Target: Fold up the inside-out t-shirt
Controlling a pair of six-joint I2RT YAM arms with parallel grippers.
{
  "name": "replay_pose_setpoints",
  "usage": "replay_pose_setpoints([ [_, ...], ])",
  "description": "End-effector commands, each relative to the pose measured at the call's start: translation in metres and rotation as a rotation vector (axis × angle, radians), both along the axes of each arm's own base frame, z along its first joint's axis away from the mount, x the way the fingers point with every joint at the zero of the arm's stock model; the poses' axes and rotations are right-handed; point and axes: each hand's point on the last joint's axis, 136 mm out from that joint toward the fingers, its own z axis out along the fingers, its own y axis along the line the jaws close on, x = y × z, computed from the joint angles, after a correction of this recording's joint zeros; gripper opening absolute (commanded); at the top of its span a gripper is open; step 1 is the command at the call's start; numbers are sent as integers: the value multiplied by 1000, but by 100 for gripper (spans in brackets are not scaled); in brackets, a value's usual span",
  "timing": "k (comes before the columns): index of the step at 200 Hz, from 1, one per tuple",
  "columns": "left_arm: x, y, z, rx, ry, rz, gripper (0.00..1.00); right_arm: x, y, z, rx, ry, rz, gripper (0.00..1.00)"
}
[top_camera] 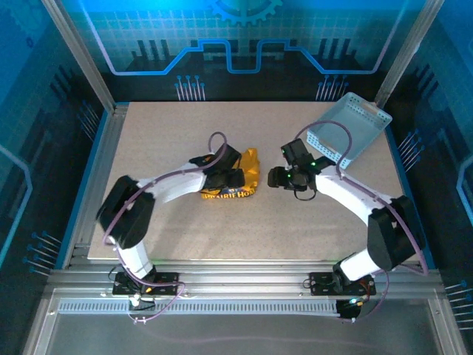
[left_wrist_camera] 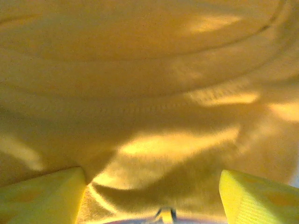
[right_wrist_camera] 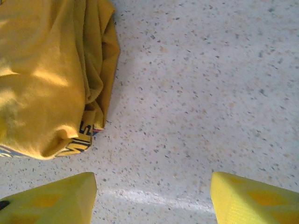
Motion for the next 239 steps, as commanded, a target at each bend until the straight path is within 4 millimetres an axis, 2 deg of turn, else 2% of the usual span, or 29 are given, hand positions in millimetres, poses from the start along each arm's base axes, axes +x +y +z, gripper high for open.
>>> replay_pose_setpoints([
  [1,17,13,-9,153,28,11,79,-8,-12,9,-11,-31,-31,67],
  [32,40,36,-28,283,71,-13,81,-17,-21,19,-15,-57,-23,69],
  [54,58,69,-26,336,69,2,82,-22,-30,25,-14,-74,-30,70],
  [124,132,210,-19,396,104,166,82,-28,-68,31,3,-90,-99,71],
  [132,136,227,-19,398,114,191,82,-28,-72,33,4,-98,-107,71],
  [135,138,233,-18,395,112,201,82,-33,-75,25,-4,-76,-108,71],
  [147,144,254,-15,391,112,236,83,-35,-80,24,-5,-76,-115,71],
  [165,152,279,-11,362,105,283,83,-37,-86,25,-6,-78,-125,72],
  [182,154,292,-6,332,110,307,83,-35,-91,27,-11,-90,-129,72],
  [200,151,288,11,309,74,303,84,-31,-93,30,-32,-134,-110,72],
  [207,149,285,23,285,33,303,85,-28,-95,32,-48,-162,-104,72],
  [220,137,282,43,250,-39,322,89,-22,-103,36,-91,-230,-102,74],
  [228,128,279,54,233,-90,327,99,-17,-106,39,-126,-279,-84,75],
  [239,111,277,68,210,-166,338,99,-11,-113,44,-175,-339,-70,78],
])
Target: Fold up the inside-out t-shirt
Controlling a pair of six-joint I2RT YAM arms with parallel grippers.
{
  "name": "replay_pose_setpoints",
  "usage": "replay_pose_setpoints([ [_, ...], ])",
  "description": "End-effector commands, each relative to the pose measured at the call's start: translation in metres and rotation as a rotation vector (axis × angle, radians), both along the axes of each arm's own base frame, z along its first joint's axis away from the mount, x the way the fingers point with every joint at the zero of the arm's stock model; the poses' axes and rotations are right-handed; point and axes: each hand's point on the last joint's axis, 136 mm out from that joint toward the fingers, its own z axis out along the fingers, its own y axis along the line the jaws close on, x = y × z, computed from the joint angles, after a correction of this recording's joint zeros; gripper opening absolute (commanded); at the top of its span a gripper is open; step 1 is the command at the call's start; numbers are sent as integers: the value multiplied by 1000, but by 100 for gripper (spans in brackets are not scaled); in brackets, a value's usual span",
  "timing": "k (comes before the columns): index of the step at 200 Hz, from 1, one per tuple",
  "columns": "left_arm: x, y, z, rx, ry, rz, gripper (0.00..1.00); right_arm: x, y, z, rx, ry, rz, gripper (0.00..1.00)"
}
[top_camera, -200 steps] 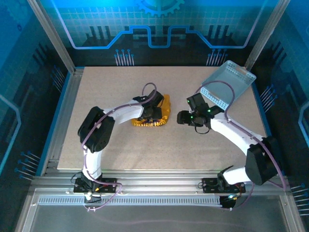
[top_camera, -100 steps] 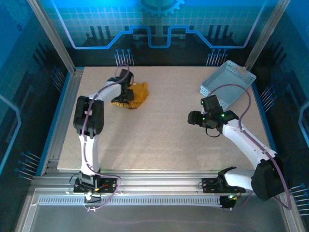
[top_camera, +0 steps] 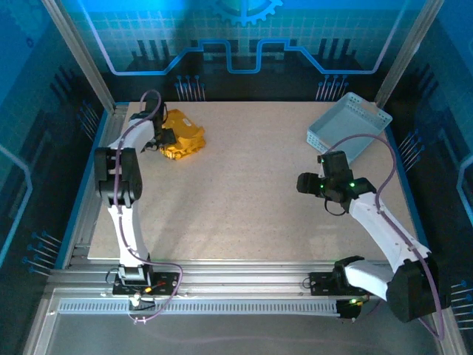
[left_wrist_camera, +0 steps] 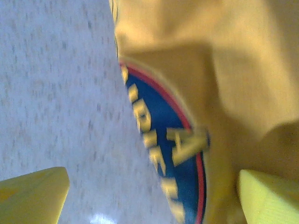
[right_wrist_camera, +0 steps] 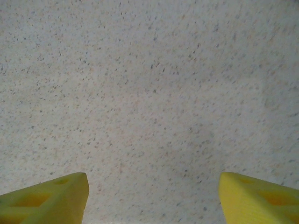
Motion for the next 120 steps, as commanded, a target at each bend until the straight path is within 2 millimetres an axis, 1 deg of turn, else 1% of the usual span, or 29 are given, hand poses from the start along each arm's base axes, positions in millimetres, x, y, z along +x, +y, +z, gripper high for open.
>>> replay_pose_setpoints([
  [1,-18,-14,66,-46,-226,-30,99,17,-19,15,-129,-152,19,79],
  [18,-48,-17,79,-50,-366,-35,99,25,-30,16,-226,-218,30,83],
  [38,-82,-26,83,-25,-553,-111,99,33,-44,6,-294,-251,16,85],
  [40,-83,-27,88,-16,-586,-120,99,34,-46,5,-298,-251,10,85],
  [48,-95,-30,85,11,-644,-161,99,37,-50,0,-308,-268,-1,85],
  [49,-95,-31,88,16,-656,-168,99,38,-50,0,-309,-273,-1,85],
  [59,-105,-40,80,32,-697,-238,99,43,-51,-6,-328,-314,9,86],
  [64,-108,-44,79,36,-716,-257,99,45,-52,-9,-336,-332,11,86],
  [72,-113,-51,70,37,-720,-290,99,49,-53,-10,-342,-378,18,86],
  [79,-113,-59,67,38,-738,-328,99,51,-53,-11,-342,-406,22,86],
  [89,-114,-71,57,25,-761,-387,99,53,-52,-12,-336,-448,40,86],
  [92,-114,-74,55,19,-770,-402,99,56,-50,-8,-329,-483,43,86],
  [96,-115,-78,50,9,-776,-424,99,57,-49,-8,-321,-506,53,86],
  [102,-113,-81,52,17,-811,-452,99,59,-47,-8,-308,-532,68,87],
  [111,-114,-87,51,18,-795,-493,99,62,-47,-10,-301,-553,74,87],
  [120,-114,-88,53,42,-830,-509,99,66,-47,-12,-293,-575,84,87],
])
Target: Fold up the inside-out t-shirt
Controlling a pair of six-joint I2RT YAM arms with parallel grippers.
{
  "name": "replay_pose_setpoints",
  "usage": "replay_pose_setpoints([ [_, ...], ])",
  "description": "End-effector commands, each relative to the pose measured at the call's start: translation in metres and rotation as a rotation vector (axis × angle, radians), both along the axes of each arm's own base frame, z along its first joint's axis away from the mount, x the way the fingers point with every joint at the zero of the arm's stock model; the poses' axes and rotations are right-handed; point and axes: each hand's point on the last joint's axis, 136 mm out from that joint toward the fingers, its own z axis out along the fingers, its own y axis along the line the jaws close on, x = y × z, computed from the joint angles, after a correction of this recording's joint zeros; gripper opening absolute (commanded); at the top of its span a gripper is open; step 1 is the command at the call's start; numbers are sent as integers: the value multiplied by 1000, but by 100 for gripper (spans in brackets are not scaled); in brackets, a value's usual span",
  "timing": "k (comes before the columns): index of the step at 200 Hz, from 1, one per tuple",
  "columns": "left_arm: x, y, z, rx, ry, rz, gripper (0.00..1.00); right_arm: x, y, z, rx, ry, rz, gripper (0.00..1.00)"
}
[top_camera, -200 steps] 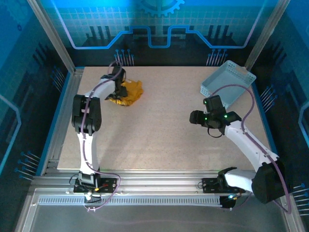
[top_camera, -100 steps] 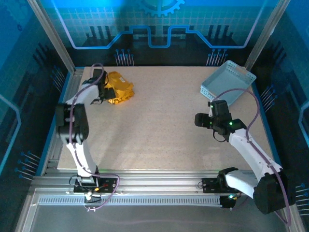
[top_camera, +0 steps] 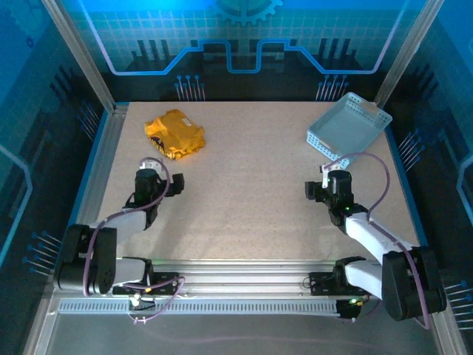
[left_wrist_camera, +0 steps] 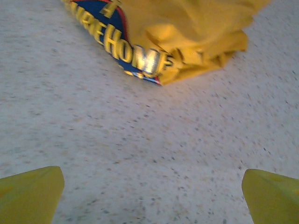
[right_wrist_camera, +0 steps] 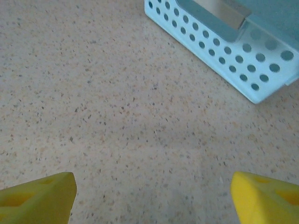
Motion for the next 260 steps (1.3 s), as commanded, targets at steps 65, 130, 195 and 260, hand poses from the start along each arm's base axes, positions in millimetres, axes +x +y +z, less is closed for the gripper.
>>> replay_pose_setpoints([
  [65,10,-15,55,101,-337,-127,99,52,21,31,46,-299,207,88],
  [130,34,-13,27,-29,-288,-197,99,69,9,7,48,-231,130,92],
  [195,42,6,21,-27,-233,-84,99,71,8,7,26,-222,106,100],
  [260,42,6,22,-29,-233,-84,99,71,9,7,34,-221,122,100],
])
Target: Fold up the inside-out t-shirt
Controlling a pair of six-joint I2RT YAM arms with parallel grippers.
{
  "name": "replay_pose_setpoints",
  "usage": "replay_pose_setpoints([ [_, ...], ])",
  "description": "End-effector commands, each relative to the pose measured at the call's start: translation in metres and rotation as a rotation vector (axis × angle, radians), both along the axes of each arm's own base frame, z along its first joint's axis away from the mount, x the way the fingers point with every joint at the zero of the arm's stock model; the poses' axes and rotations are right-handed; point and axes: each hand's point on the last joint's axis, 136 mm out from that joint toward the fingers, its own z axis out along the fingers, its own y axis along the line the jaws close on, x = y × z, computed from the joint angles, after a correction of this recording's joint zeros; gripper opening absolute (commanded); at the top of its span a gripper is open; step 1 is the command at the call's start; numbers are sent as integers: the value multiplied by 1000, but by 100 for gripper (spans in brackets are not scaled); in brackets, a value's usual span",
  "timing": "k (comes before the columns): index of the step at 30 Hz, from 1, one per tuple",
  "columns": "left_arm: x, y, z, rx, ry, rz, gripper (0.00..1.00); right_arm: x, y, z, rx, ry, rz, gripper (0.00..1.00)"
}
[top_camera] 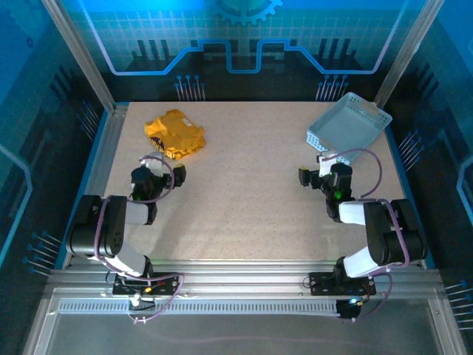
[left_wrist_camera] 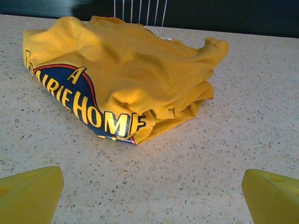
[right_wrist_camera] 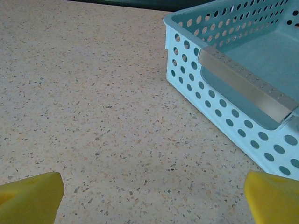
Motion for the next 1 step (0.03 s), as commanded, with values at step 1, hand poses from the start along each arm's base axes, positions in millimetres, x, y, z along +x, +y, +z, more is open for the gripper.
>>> replay_pose_setpoints([
  [1,1,6,6,-14,-17,29,99,6,0,8,3,-29,2,100],
])
